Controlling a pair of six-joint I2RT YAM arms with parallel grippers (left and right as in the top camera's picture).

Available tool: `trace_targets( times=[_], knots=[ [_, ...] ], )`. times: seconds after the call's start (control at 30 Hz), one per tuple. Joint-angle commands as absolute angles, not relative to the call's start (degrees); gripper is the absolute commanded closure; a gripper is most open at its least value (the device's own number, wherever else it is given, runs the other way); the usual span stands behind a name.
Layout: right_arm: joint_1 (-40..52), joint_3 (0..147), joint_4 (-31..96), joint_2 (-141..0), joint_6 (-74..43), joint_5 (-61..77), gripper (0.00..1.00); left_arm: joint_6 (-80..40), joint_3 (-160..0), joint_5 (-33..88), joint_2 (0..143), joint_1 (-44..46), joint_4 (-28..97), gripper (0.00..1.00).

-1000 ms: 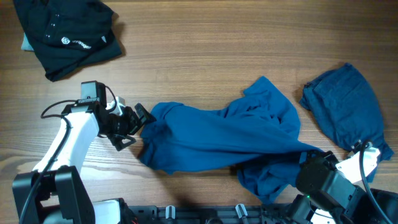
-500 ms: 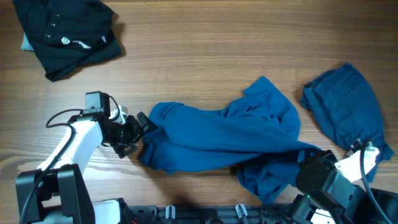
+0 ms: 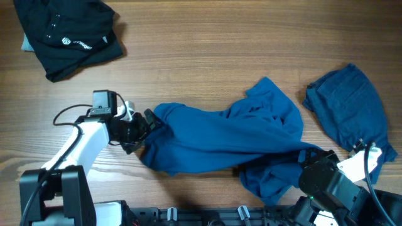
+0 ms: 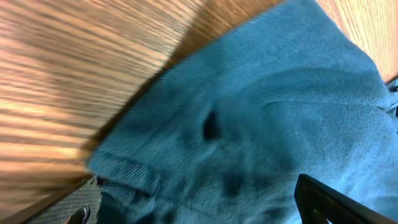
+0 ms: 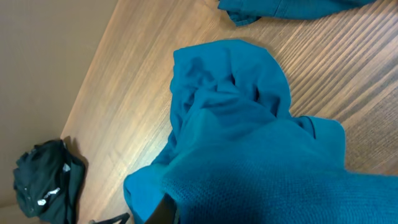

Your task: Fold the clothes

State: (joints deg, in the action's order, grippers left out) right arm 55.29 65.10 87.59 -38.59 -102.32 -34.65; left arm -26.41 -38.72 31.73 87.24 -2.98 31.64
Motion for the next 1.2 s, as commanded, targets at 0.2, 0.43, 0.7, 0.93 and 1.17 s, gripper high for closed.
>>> trace_targets(
  times=[0.2, 0.43, 0.7, 0.93, 1.17],
  knots=[
    [55.05, 66.37, 87.46, -37.98, -101.93, -34.68, 0.91, -27.49, -36.58, 30.15, 95.24, -0.12, 30.28, 0.11],
    [55.05, 66.37, 87.46, -37.98, -101.89, -34.7, 0.9, -27.46, -36.64, 30.11, 95.46, -0.16, 29.71, 0.58],
    [55.05, 66.37, 87.11, -37.98, -101.71, -34.89, 0.94, -27.46, -37.45, 30.11, 92.88, -0.16, 31.97, 0.96],
    [55.05, 66.39, 80.71, -38.02, -93.62, -35.35, 0.96, -27.0, -41.41, 30.11, 84.93, -0.14, 39.48, 0.96],
    [55.05, 66.48, 72.29, -38.15, -82.61, -35.35, 0.96, -25.26, -48.31, 29.93, 71.29, -0.14, 50.09, 0.96]
  ],
)
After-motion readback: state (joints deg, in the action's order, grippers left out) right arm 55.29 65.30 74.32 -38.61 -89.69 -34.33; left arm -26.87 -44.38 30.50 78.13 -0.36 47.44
